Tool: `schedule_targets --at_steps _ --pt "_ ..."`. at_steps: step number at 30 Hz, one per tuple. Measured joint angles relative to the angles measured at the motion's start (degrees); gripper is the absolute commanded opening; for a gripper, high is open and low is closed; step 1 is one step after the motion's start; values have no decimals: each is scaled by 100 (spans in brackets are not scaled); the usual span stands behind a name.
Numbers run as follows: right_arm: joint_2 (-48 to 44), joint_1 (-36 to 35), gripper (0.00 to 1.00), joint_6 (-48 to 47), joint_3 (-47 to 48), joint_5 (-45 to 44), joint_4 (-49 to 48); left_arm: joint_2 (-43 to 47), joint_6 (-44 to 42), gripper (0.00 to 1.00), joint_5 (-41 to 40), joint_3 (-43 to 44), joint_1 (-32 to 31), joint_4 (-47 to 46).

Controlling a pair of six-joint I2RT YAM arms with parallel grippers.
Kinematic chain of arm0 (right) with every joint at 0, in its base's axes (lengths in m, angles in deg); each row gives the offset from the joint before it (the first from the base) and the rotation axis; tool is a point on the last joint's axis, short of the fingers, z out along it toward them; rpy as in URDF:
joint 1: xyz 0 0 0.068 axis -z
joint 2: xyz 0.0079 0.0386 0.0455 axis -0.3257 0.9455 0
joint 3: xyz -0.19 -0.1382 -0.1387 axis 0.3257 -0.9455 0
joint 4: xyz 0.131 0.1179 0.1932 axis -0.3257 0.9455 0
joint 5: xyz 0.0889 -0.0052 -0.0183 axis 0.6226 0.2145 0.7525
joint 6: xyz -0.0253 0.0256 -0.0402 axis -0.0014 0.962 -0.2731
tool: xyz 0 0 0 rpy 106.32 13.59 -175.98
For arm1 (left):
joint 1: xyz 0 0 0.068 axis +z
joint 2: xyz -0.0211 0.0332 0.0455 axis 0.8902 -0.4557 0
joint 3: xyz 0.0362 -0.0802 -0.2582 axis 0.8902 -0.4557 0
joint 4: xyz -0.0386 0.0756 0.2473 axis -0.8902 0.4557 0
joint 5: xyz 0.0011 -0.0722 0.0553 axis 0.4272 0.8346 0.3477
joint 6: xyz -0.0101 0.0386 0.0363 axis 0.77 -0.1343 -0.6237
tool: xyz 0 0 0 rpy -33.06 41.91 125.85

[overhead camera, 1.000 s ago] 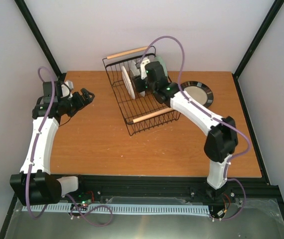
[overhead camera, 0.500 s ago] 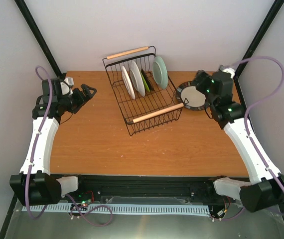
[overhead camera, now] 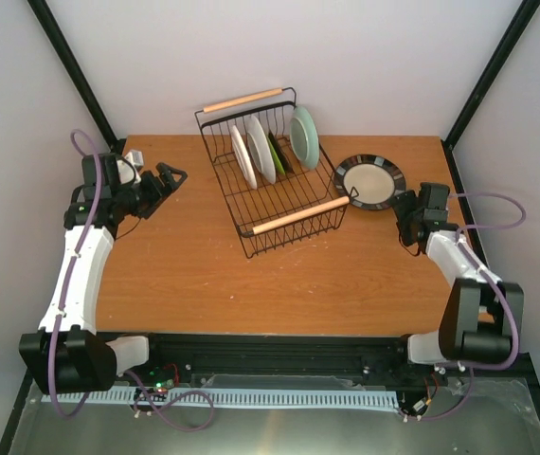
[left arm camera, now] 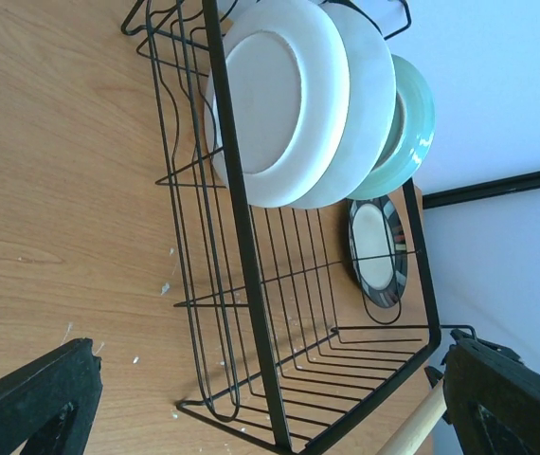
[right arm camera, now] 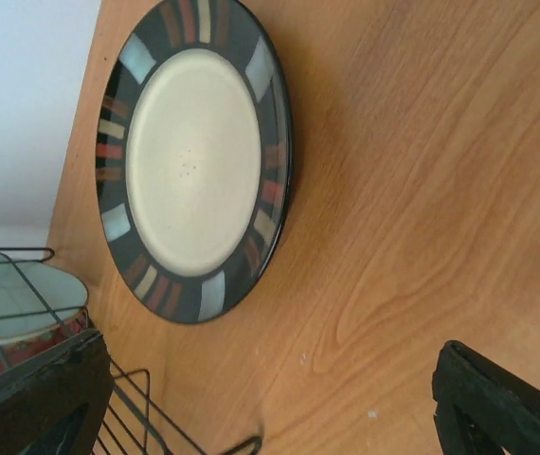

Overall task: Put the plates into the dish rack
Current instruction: Pick up the plate at the center of the board.

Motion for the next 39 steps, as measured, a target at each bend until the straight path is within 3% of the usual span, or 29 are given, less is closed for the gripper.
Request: schedule_targets --at_steps 6,14,25,39 --pt "1099 431 89 199 9 861 -1036 15 87 100 -26 -74 0 -111" --pt "2260 494 89 348 177 1408 -1657 -42 90 100 -256 50 0 50" --pt "3147 494 89 332 837 2009 -2424 -151 94 100 -455 146 0 83" --pt "3582 496 87 323 1128 2258 -2885 -264 94 100 -647 378 0 240"
